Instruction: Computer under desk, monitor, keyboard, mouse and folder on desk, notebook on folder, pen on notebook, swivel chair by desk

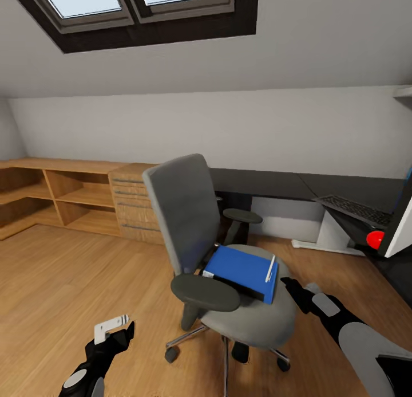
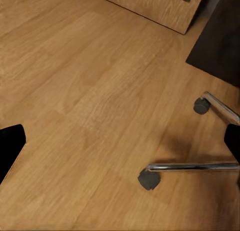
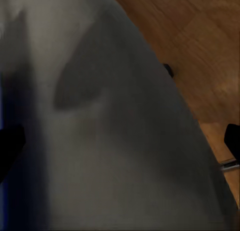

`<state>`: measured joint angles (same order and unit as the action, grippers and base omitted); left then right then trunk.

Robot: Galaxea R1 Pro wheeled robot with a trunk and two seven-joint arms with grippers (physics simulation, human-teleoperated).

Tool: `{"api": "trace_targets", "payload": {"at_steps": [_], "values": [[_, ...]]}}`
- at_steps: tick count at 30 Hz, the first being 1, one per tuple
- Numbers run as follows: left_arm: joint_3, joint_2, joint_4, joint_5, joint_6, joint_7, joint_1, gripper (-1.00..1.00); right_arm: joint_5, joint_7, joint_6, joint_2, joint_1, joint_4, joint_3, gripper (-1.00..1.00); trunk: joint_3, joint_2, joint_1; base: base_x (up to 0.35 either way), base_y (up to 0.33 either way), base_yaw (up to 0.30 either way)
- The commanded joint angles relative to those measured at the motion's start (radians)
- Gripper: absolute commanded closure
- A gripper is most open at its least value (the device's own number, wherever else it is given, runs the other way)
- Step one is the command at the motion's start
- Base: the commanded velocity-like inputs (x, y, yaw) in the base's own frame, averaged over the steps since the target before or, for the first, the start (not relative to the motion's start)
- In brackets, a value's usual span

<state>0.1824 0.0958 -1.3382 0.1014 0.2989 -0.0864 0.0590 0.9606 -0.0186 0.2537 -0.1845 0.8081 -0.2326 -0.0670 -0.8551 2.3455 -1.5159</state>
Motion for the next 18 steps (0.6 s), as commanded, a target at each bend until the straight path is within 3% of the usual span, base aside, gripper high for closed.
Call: {"api": "trace_targets", "payload": {"at_steps": [1,18], "values": [[0.0,0.001,-0.001,0.01,0.005,-0.004,0.001,-1.0,0.01,-0.004,0.006,0.0,0.0,-0.001,-0.008,-1.0,-0.001,0.0,0.0,0.0,0.0,0.268],[0.0,0.001,0.0,0.009,0.005,-0.004,0.001,-1.0,0.007,-0.006,0.004,0.007,0.0,-0.001,-0.004,-1.0,-0.001,0.0,0.0,0.0,0.0,0.268]]}}
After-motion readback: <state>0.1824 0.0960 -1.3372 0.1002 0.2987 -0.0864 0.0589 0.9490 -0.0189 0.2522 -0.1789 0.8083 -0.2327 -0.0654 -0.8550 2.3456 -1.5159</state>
